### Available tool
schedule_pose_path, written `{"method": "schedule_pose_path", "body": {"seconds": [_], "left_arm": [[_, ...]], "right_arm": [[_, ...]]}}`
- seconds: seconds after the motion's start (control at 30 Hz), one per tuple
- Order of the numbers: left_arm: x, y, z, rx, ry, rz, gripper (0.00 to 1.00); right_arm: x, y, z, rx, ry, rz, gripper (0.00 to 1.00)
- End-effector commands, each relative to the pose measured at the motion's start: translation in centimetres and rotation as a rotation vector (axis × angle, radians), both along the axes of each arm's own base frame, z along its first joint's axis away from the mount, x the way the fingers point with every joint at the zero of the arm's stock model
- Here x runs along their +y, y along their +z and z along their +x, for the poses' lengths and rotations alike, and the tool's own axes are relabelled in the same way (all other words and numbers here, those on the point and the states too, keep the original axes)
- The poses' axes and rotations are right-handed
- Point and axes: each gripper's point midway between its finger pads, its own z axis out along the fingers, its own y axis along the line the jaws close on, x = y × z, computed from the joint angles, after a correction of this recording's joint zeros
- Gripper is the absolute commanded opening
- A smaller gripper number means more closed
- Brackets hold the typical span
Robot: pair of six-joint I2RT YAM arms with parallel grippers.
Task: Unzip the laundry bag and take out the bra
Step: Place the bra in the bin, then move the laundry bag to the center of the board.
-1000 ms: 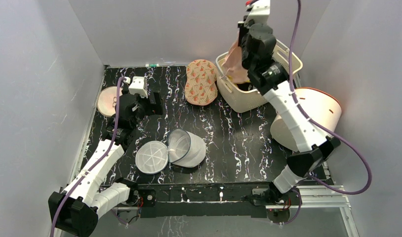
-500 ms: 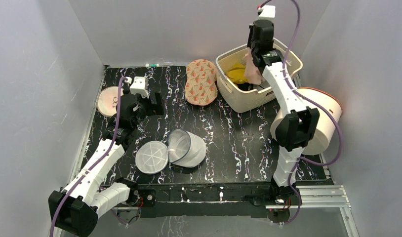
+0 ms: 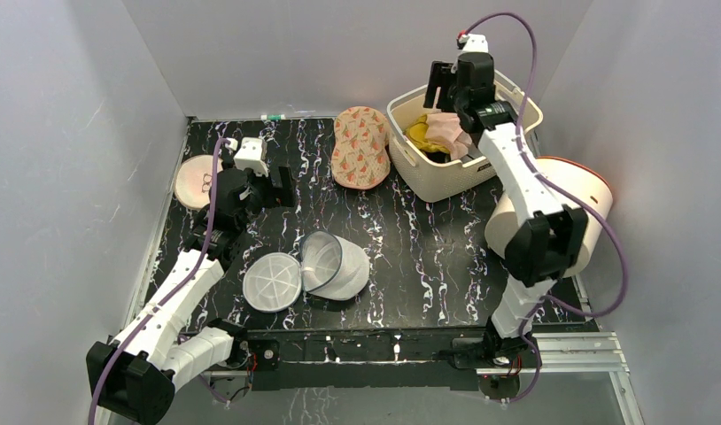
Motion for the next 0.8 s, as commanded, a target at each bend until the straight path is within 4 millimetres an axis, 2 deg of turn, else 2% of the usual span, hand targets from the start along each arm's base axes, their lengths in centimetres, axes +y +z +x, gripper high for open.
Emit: {"method": "schedule_pose_path", "body": {"seconds": [0.0,0.03,0.17,0.23,0.33,0.37,0.43,0.47,0.57,0.77], "left_arm": [[0.0,1.0,-0.2,-0.033,-0.005,-0.006,0.98],[-0.1,0.8,-0.1,-0.029,-0.005,-0.005,0.98],[-0.3,0.4,0.0,-0.017,-0.010,-0.006,0.98],[-0.2,0.3,0.1,-0.013,-0.008,-0.004,0.98],[0.1,0.2,0.2,-0.012,0.011,0.008,0.98],[0.3,0.2,0.2,-0.012,0.018,0.014,0.98],[0.8,0.4,0.2,-0.022,0.036,0.025,0.98],[1.0,0.5,0.2,-0.027,0.046,0.030,0.98],[1.5,0.6,0.1,-0.034,0.069,0.044,0.99],[1.9,0.3,0.2,-0.031,0.091,0.053,0.98]], "right_arm": [[4.4,6.2,-4.9,-0.128,0.237,0.208,0.69],[5.7,6.1,-6.2,-0.119,0.285,0.248,0.70],[12.2,2.1,-11.3,-0.012,0.471,0.302,0.75],[15.7,-0.7,-14.4,0.070,0.553,0.289,0.78],[20.6,-3.8,-19.2,0.170,0.677,0.266,0.81],[21.9,-5.2,-20.9,0.214,0.709,0.254,0.83],[24.4,-6.8,-24.2,0.263,0.768,0.203,0.84],[25.1,-7.5,-25.6,0.278,0.777,0.157,0.86],[25.8,-9.3,-28.2,0.278,0.742,0.010,0.89],[24.8,-12.6,-30.6,0.317,0.691,-0.150,0.87]]}}
